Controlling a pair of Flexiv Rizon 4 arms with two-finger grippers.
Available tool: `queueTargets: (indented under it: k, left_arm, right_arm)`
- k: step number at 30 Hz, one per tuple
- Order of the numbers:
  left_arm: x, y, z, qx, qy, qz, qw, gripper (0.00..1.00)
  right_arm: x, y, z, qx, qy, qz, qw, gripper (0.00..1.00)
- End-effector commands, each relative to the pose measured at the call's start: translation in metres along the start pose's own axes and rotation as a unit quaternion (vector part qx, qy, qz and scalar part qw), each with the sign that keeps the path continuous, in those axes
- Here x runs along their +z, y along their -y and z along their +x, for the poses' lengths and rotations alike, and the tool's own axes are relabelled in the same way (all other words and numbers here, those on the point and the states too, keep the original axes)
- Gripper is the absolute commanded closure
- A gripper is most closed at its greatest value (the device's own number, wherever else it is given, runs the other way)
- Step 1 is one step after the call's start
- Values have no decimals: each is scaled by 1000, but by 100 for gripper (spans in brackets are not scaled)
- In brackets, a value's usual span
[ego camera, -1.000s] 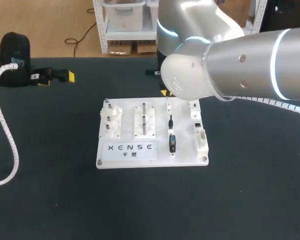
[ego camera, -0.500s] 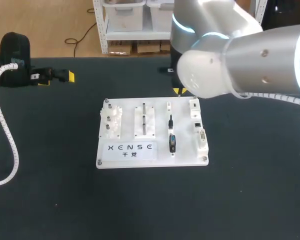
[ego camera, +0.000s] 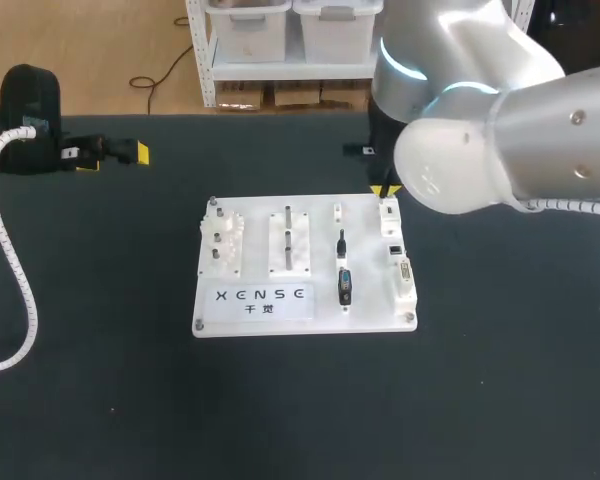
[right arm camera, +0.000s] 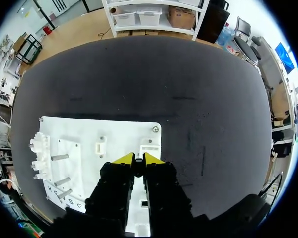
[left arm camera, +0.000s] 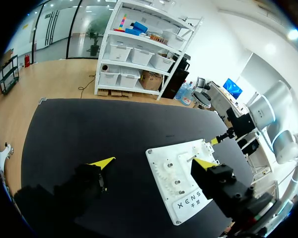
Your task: Insert the USB connector, Ethernet cable, and multi-pin plug into their matching sockets one by one.
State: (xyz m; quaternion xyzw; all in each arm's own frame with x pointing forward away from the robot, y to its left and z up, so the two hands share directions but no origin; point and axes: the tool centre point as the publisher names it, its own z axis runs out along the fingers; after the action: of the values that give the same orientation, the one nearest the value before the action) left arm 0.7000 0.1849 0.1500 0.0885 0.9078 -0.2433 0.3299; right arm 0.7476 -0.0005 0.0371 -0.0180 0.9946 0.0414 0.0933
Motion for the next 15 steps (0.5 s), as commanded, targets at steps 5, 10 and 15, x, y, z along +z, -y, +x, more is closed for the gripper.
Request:
queueTargets:
  k: [5,10,15]
  left_arm:
    - [0,0,0,0,0,0,1000,0]
    - [0,0,0,0,0,0,1000,0]
    - [0,0,0,0,0,0,1000,0]
  right_arm:
    - [-2,7,10,1,12,-4,1000,96]
    - [-2,10,12,-1,16,-6,1000,96]
    - [-1,14,13,-7,19,0,1000,96]
